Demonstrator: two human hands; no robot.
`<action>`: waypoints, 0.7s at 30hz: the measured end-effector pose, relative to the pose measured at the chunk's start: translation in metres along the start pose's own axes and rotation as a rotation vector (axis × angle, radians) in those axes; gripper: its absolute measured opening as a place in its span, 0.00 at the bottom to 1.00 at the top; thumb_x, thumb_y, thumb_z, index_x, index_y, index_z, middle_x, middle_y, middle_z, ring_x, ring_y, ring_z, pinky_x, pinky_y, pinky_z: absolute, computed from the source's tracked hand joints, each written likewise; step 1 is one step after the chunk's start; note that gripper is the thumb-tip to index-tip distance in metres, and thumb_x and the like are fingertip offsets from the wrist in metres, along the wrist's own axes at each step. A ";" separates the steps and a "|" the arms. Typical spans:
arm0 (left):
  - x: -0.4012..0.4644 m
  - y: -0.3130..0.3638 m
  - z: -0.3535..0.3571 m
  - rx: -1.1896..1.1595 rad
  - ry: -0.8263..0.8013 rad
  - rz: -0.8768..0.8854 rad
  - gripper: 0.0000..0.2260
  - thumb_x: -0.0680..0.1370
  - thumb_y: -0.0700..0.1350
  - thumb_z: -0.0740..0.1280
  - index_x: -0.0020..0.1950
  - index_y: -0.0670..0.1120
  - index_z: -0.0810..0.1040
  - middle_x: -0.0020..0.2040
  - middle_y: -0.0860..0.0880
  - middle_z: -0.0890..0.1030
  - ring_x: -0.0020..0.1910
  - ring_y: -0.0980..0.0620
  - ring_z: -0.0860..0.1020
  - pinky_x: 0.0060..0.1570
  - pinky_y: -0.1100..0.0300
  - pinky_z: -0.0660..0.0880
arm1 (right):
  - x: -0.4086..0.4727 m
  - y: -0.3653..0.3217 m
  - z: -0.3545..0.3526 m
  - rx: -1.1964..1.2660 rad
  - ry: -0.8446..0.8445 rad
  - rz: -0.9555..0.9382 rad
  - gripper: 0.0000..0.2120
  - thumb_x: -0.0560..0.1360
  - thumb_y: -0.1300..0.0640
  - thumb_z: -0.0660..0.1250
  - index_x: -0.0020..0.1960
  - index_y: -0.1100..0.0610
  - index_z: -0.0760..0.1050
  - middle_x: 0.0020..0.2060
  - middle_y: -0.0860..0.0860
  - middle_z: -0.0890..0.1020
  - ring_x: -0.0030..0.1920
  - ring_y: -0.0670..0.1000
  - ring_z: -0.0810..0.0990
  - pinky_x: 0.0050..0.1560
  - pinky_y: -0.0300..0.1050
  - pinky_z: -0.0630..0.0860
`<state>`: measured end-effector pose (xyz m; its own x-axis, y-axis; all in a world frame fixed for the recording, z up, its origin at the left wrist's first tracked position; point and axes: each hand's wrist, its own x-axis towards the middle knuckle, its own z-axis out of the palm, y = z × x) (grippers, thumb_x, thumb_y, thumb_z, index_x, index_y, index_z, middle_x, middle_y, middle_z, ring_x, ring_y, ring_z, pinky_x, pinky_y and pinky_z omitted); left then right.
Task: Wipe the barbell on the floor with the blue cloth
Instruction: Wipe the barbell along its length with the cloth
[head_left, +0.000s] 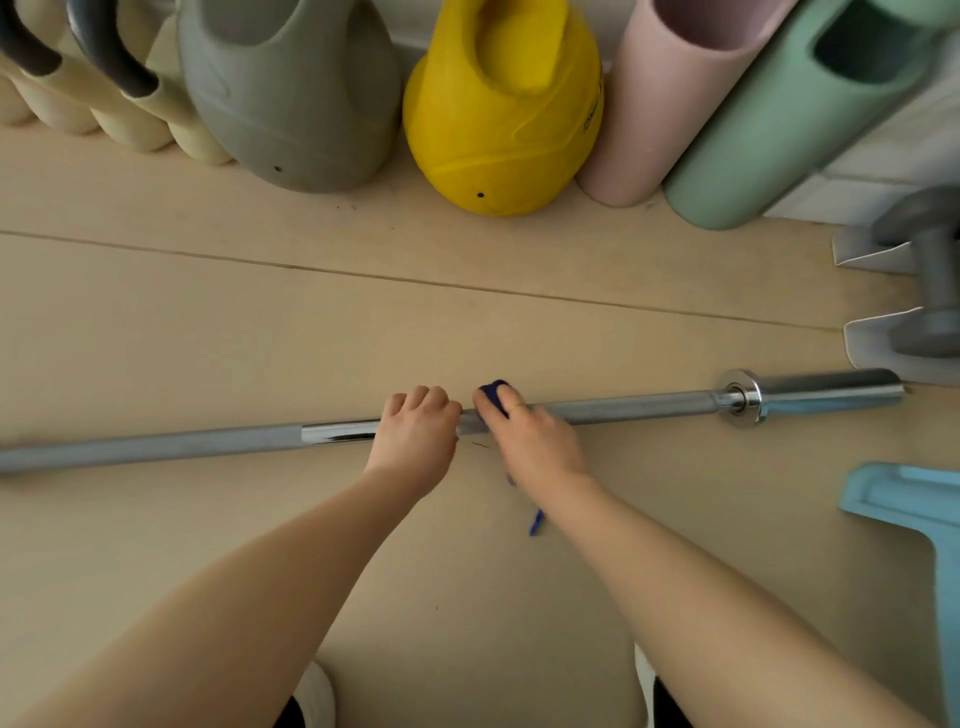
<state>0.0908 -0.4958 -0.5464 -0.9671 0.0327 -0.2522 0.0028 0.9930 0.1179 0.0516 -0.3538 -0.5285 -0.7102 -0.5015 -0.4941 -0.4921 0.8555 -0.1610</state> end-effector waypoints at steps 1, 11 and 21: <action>0.000 0.001 0.002 -0.002 -0.008 -0.006 0.18 0.53 0.44 0.82 0.38 0.46 0.81 0.36 0.49 0.79 0.36 0.46 0.79 0.37 0.56 0.76 | -0.002 0.014 0.000 -0.051 0.060 0.000 0.27 0.77 0.63 0.58 0.74 0.53 0.56 0.68 0.57 0.65 0.50 0.62 0.77 0.43 0.52 0.75; 0.013 -0.006 0.004 0.065 0.042 0.042 0.15 0.51 0.38 0.80 0.31 0.46 0.79 0.30 0.51 0.77 0.35 0.46 0.80 0.35 0.60 0.75 | 0.017 -0.012 0.003 0.228 0.042 -0.026 0.20 0.77 0.63 0.54 0.68 0.53 0.62 0.66 0.54 0.66 0.49 0.63 0.78 0.43 0.52 0.74; 0.031 -0.012 0.001 -0.069 -0.009 -0.128 0.18 0.76 0.34 0.62 0.64 0.46 0.73 0.57 0.50 0.80 0.65 0.46 0.70 0.58 0.54 0.66 | 0.011 0.102 -0.017 0.023 0.210 0.294 0.16 0.76 0.57 0.58 0.63 0.49 0.68 0.58 0.54 0.73 0.46 0.61 0.79 0.37 0.49 0.72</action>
<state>0.0610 -0.5071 -0.5566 -0.9562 -0.0927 -0.2776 -0.1384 0.9790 0.1498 -0.0151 -0.2742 -0.5354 -0.9089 -0.2474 -0.3358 -0.2420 0.9685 -0.0584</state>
